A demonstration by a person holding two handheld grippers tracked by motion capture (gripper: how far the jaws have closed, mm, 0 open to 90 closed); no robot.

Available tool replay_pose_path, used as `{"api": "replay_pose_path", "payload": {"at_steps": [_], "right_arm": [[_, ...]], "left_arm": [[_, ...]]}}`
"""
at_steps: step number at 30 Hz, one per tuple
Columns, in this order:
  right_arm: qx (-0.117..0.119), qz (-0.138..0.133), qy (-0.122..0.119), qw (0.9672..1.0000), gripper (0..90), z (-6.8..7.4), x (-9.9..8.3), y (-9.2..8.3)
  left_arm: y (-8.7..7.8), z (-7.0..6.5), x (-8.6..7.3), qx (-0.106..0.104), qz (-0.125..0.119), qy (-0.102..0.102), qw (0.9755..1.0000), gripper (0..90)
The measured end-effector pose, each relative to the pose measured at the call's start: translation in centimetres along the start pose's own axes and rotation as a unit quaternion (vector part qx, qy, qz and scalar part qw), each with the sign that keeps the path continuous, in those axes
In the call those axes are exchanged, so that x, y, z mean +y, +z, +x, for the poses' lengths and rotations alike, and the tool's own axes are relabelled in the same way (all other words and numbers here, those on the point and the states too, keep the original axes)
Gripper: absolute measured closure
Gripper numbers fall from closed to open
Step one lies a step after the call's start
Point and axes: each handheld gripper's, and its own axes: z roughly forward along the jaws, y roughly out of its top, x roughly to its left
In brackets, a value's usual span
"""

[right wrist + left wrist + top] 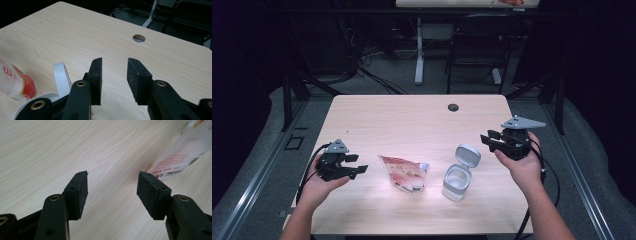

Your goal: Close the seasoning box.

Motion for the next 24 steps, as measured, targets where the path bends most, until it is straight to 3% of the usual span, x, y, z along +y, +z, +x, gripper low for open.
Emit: {"api": "replay_pose_path", "payload": {"at_steps": [13,24], "right_arm": [[0.002,0.013,0.013,0.9998,78.2,-0.7,-1.4,0.8],[0.011,0.018,0.009,0.9997,88.1,-0.6,-2.3,1.2]], "left_arm": [[0.1,0.0,-0.1,0.001,0.002,-0.001,1.0,42.5],[0.1,0.1,-0.1,0.002,0.003,-0.001,1.0,42.5]]}}
